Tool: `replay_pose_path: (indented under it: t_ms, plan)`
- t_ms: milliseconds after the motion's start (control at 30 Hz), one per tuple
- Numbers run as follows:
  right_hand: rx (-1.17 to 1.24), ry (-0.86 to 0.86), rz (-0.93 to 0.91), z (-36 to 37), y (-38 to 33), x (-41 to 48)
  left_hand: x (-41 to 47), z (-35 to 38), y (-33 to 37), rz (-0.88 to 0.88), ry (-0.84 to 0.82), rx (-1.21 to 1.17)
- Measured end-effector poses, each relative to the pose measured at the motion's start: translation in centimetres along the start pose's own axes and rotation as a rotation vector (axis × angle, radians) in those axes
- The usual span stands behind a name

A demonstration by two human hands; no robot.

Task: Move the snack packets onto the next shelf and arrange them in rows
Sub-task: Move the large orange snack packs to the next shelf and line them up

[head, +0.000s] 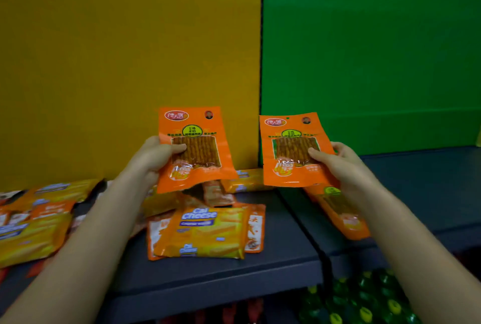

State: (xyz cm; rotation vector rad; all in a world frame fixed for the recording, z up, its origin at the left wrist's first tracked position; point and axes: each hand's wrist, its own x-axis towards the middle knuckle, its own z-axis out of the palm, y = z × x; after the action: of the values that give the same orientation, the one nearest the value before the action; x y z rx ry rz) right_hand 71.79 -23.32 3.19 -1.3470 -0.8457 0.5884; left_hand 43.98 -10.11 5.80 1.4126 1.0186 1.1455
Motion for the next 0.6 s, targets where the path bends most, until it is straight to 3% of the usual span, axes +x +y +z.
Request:
replay_pose_path:
  t_ms: [367, 600]
  plan:
    - [-0.040, 0.135, 0.064, -22.7, 1.2, -0.9, -6.1, 21.1, -0.3, -0.089, -0.156, -0.028]
    - [-0.079, 0.156, 0.094, -32.3, 2.4, -0.6, -8.2, 31.7, -1.4, -0.171, -0.222, -0.034]
